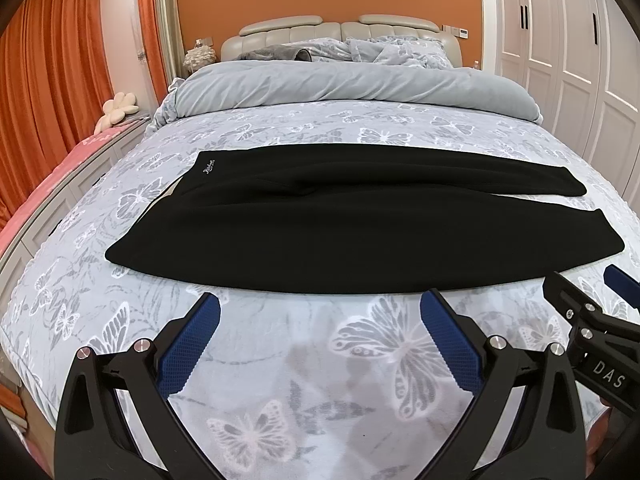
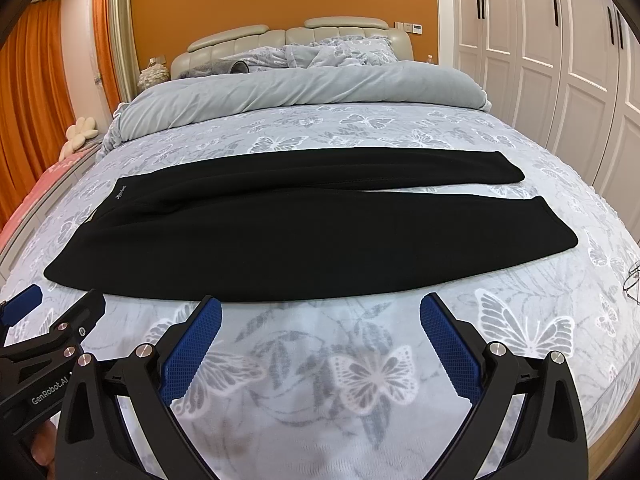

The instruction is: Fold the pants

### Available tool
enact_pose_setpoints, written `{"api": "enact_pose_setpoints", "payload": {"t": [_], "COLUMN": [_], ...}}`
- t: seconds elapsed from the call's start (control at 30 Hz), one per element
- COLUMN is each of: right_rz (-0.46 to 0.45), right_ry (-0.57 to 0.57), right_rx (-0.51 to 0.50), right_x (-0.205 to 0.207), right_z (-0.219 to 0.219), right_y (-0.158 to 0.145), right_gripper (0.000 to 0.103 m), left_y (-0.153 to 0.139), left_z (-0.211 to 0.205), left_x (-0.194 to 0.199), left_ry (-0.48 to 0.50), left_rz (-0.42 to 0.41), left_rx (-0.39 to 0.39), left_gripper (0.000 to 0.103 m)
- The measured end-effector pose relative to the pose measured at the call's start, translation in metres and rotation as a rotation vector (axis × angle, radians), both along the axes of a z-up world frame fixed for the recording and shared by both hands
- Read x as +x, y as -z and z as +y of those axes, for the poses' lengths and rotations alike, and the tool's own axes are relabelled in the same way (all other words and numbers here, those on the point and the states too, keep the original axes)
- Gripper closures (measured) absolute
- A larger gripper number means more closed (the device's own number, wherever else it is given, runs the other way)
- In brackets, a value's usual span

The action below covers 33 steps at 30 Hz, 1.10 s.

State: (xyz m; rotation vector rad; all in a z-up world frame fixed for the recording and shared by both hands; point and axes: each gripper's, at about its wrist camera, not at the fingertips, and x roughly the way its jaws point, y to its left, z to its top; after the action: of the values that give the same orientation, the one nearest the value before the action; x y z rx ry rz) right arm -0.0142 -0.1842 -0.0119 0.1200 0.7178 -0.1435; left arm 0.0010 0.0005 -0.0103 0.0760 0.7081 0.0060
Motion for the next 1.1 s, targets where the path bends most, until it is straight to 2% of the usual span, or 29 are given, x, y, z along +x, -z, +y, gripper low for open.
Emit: {"api": "enact_pose_setpoints", "payload": {"t": [1.1], "right_rz": [0.005], "right_ry": [-0.003], "right_rx": [0.005], "right_x": [0.001], "right_z": [0.008], "right_y": [0.0], "right_gripper": [0.005], "left_y": [0.001], "left_z": [0.0], "left_x": [0.0], "left_ry": [-0.001], "left_rz": [0.003], "left_rx": [0.002], "left_gripper": [0.005]}}
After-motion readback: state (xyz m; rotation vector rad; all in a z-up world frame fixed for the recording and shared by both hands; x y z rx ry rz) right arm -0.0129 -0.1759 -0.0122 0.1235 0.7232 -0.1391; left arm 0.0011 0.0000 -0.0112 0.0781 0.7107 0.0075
